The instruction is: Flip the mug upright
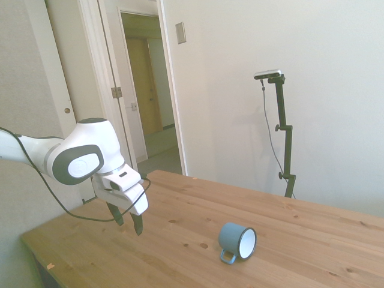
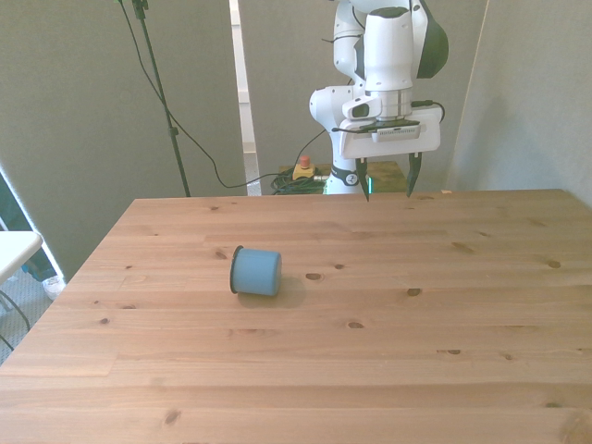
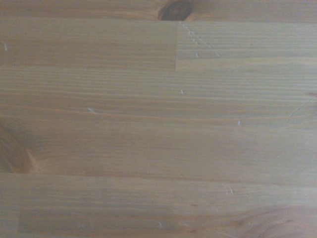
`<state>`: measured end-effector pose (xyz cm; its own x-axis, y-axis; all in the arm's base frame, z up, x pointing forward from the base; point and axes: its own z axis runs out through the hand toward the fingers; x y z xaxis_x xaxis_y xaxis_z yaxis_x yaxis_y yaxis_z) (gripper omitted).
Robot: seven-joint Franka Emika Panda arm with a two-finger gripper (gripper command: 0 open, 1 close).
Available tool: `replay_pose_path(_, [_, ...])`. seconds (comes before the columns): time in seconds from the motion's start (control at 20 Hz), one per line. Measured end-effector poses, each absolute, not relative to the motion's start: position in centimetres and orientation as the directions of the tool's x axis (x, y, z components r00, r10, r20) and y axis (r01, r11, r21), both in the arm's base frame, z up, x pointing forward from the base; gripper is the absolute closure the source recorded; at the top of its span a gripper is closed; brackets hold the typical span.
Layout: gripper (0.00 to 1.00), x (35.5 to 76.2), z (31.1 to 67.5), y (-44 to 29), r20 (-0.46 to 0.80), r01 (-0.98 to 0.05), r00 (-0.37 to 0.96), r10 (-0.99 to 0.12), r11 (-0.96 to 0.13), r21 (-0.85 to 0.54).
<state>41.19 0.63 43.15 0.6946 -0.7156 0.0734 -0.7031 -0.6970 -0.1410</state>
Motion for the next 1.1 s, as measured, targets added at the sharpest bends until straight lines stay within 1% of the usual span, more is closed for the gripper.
replay_pose_path(0.2, [0.00,41.3,43.5,-0.1,0.056,-0.723,0.677,-0.734,-0.677,-0.137])
replay_pose_path(0.3, [0.00,42.1,44.9,-2.1,0.067,-0.743,0.650,-0.757,-0.651,-0.155])
replay_pose_path(0.45, [0.00,43.9,47.1,-7.2,0.089,-0.778,0.595,-0.799,-0.600,-0.185])
replay_pose_path(0.75, [0.00,48.8,49.5,-17.3,0.123,-0.829,0.500,-0.857,-0.515,-0.219])
replay_pose_path(0.8, [0.00,51.5,49.6,-19.3,0.141,-0.838,0.483,-0.865,-0.502,-0.213])
replay_pose_path(0.95, [0.00,51.5,50.0,-20.3,0.147,-0.843,0.470,-0.870,-0.492,-0.216])
replay_pose_path(1.1, [0.00,51.1,50.6,-23.7,0.148,-0.851,0.461,-0.875,-0.483,-0.207])
